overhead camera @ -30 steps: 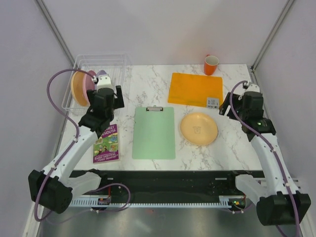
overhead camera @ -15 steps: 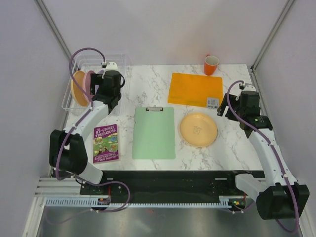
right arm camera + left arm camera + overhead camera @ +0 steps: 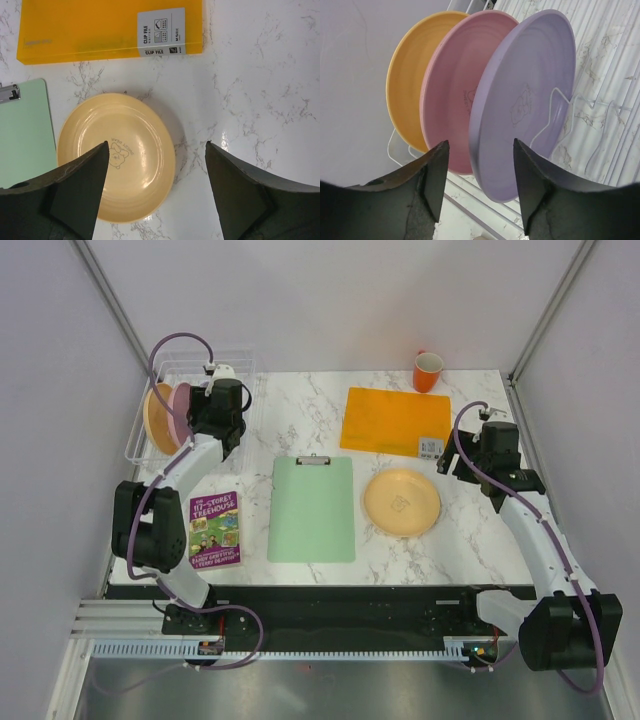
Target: Unload the plates from the dish rack
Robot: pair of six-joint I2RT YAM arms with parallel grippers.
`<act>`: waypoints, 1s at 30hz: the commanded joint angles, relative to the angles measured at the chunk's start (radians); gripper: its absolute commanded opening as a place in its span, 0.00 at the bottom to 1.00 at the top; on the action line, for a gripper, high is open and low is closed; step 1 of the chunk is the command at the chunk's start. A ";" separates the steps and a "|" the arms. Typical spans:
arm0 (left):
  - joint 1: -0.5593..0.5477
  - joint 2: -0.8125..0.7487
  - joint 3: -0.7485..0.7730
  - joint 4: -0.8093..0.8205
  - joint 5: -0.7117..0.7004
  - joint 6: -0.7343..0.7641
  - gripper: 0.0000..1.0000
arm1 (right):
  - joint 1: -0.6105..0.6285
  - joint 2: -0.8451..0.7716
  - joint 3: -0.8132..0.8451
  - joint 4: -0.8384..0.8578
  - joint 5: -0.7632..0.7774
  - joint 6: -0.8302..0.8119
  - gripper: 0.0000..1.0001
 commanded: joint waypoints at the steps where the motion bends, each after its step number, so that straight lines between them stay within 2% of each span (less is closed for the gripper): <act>1: 0.008 0.010 0.018 0.046 -0.037 -0.015 0.47 | -0.001 0.005 -0.006 0.039 -0.027 -0.013 0.84; 3: 0.009 0.012 0.013 0.043 -0.047 -0.022 0.36 | -0.001 0.008 -0.007 0.039 -0.028 -0.014 0.85; 4: 0.009 0.014 0.013 0.041 -0.054 -0.022 0.23 | -0.001 0.007 -0.009 0.039 -0.028 -0.014 0.84; 9: 0.009 0.011 0.007 0.027 -0.064 -0.032 0.03 | -0.001 0.007 -0.010 0.039 -0.030 -0.016 0.84; 18: 0.006 -0.031 0.038 0.023 -0.164 -0.002 0.02 | -0.001 0.011 -0.024 0.047 -0.042 -0.010 0.85; 30: 0.003 -0.106 0.076 0.046 -0.215 0.074 0.02 | -0.003 0.011 -0.033 0.053 -0.067 0.004 0.85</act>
